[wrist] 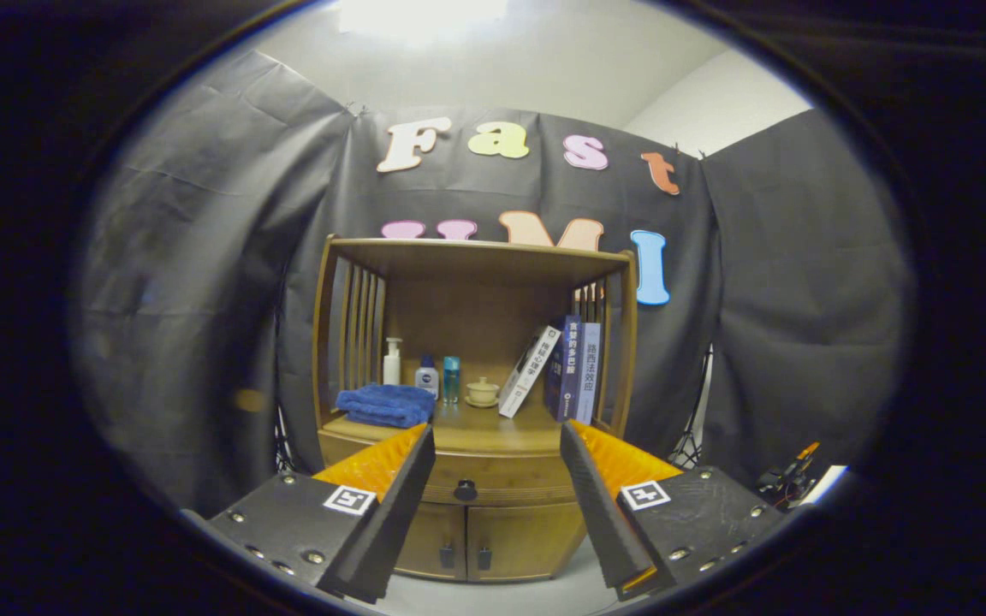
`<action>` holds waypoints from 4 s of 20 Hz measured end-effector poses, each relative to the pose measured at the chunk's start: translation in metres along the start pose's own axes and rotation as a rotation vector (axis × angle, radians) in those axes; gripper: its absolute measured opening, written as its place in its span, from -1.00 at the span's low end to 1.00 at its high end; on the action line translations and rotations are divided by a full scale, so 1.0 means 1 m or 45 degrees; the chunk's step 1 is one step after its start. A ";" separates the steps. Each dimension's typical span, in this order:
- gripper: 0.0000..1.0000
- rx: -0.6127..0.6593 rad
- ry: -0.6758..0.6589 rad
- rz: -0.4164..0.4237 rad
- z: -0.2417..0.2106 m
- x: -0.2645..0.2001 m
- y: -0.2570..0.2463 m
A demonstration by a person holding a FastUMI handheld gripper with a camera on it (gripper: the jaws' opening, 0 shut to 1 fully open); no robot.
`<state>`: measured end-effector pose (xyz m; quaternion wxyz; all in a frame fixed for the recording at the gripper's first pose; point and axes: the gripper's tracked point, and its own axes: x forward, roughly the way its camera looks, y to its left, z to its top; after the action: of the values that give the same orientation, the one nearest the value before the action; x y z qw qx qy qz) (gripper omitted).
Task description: Pull open the drawer, take out the items inside it, and place them on the countertop above the cabinet.
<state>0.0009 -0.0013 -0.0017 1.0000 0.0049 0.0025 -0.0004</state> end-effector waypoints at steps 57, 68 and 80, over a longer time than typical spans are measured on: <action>0.10 0.058 0.541 -0.040 -0.274 0.226 0.053; -0.34 0.059 0.596 -0.047 -0.279 0.208 0.050; -0.35 0.061 0.579 -0.175 -0.270 0.096 0.039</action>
<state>0.0958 0.0405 -0.2715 0.9709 0.0282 0.2279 -0.0675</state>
